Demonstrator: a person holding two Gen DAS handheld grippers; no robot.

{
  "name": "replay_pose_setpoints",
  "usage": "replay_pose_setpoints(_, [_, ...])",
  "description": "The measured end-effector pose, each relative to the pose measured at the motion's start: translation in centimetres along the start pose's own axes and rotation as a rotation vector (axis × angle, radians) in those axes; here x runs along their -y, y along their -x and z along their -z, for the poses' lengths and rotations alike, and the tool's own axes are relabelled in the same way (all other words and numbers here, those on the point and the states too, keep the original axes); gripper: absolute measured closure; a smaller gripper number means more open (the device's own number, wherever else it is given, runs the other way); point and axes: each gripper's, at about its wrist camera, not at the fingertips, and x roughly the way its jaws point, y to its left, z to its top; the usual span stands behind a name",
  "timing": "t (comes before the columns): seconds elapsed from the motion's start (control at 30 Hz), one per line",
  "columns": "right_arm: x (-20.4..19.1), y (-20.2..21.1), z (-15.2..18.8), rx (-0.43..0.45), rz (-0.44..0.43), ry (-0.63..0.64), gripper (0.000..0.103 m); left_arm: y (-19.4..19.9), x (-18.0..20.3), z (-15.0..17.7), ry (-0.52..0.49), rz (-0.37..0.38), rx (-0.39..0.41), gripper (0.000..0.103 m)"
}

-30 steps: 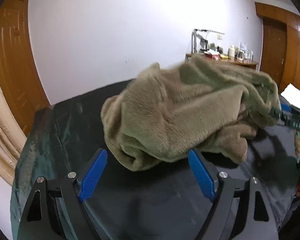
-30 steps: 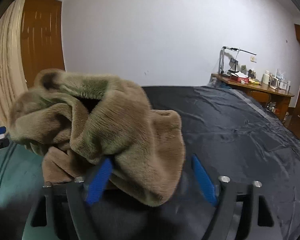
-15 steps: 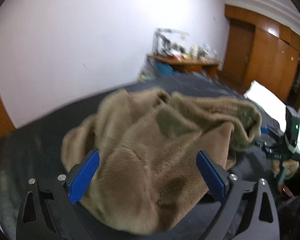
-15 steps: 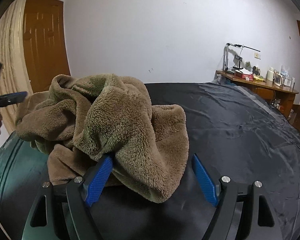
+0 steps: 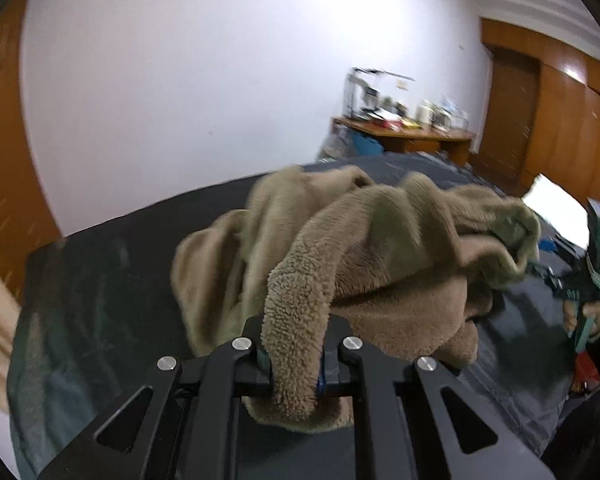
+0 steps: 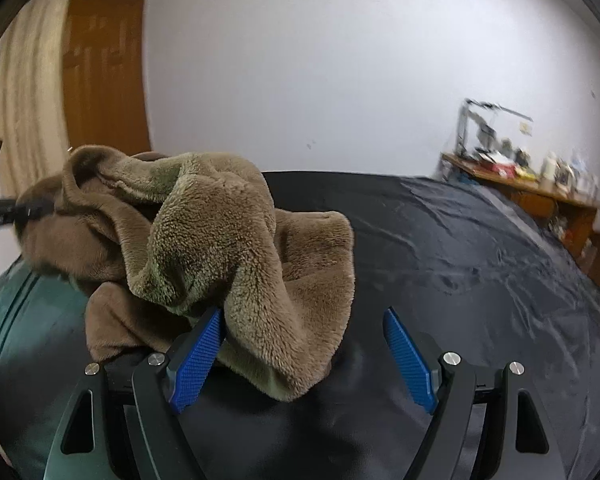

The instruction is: Fold clothes

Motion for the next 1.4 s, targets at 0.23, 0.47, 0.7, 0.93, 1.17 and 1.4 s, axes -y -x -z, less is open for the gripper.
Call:
replay_pose_setpoints(0.23, [-4.3, 2.6, 0.1, 0.089, -0.024, 0.272, 0.020, 1.6, -3.1, -0.1, 0.136, -0.039, 0.054, 0.088])
replay_pose_setpoints(0.47, [-7.7, 2.2, 0.7, 0.119, 0.069, 0.523, 0.020, 1.6, -4.8, 0.2, 0.208, -0.038, 0.057, 0.087])
replay_pose_setpoints(0.7, [-5.4, -2.8, -0.9, 0.003, -0.034, 0.403, 0.021, 1.1, -6.0, 0.7, 0.246, -0.043, 0.050, 0.085])
replay_pose_setpoints(0.93, [-2.5, -3.0, -5.3, 0.005, -0.233, 0.090, 0.083, 2.6, -8.9, 1.4, 0.337, -0.062, 0.085, 0.084])
replay_pose_setpoints(1.17, [1.8, -6.2, -6.8, -0.020, -0.158, -0.166, 0.076, 0.6, -11.5, 2.9, 0.420, -0.076, 0.025, 0.082])
replay_pose_setpoints(1.4, [0.1, -4.6, -6.8, 0.090, -0.080, 0.101, 0.025, -1.6, -12.9, 4.1, 0.446, -0.114, -0.047, 0.076])
